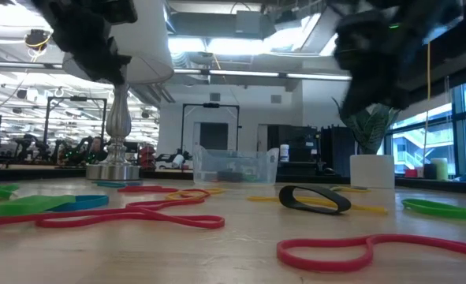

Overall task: Pick and place rubber bands into bin
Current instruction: Put the green rubber band into the transparent bin

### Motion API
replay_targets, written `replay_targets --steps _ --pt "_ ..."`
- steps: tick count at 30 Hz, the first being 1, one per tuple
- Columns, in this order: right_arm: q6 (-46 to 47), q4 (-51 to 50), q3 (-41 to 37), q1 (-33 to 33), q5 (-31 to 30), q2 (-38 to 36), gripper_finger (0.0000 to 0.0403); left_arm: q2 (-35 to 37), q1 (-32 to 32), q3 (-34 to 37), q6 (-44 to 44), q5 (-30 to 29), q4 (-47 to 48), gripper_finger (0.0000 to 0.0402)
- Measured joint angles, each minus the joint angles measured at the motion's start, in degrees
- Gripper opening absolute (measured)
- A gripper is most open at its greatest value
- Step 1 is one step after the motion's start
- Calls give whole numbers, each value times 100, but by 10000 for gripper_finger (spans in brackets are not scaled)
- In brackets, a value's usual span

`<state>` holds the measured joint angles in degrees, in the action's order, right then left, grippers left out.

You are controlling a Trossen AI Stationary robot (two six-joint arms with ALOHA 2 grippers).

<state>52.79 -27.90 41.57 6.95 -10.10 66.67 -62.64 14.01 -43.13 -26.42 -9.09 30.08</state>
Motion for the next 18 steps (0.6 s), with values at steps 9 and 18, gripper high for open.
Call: replay_targets --steps 9,18 --pt "175 -422 -584 977 -12 -1102 4 -1571 377 -1190 -1447 146 1583 2" --pt "-362 -804 -638 1240 -12 -1284 3 -2349 850 -1248 -2852 667 1946 45"
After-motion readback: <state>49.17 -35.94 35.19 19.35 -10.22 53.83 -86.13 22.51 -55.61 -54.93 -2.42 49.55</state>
